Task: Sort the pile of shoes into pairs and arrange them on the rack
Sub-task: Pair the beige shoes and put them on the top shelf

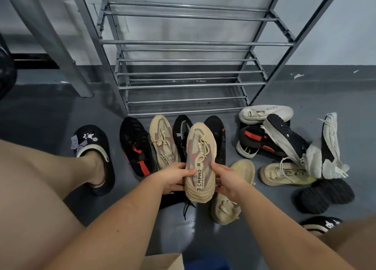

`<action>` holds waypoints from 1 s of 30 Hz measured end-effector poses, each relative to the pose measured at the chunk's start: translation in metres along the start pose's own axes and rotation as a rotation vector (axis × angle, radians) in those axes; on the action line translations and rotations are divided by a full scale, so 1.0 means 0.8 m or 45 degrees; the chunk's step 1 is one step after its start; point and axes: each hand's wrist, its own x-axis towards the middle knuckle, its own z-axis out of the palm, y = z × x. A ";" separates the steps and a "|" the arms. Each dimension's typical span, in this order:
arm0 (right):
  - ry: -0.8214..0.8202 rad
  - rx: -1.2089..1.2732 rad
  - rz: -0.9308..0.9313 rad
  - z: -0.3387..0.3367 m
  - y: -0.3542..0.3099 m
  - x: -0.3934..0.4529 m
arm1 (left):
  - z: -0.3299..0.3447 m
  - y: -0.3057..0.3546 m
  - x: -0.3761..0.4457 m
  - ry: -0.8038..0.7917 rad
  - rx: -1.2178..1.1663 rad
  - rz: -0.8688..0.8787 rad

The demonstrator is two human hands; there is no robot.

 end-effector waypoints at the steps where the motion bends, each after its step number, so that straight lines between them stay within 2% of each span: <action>1: 0.004 -0.010 -0.006 0.002 -0.001 0.002 | -0.001 0.001 0.001 0.005 -0.023 0.004; 4: 0.005 -0.043 0.005 0.005 -0.005 0.010 | -0.005 0.005 0.005 0.036 -0.078 0.019; 9: -0.108 -0.069 0.028 0.013 -0.013 0.022 | -0.011 0.018 0.014 0.081 -0.177 0.052; 16: 0.027 -0.067 -0.136 0.038 -0.020 0.067 | -0.028 0.032 0.040 0.177 -0.201 0.050; 18: 0.073 -0.082 -0.147 0.043 -0.020 0.083 | -0.035 0.030 0.050 0.313 -0.058 0.097; 20: 0.126 -0.130 -0.166 0.045 -0.023 0.099 | -0.048 0.025 0.066 0.562 0.262 0.135; 22: 0.174 -0.190 -0.193 0.042 -0.027 0.113 | -0.064 0.018 0.079 0.784 0.517 0.063; 24: 0.214 -0.263 -0.218 0.036 -0.031 0.126 | -0.076 0.008 0.092 0.889 0.634 -0.121; 27: 0.237 -0.372 -0.203 0.029 -0.031 0.145 | -0.080 0.002 0.108 0.844 0.666 -0.363; 30: 0.217 -0.499 -0.134 0.024 -0.022 0.159 | -0.077 0.005 0.116 0.891 0.618 -0.455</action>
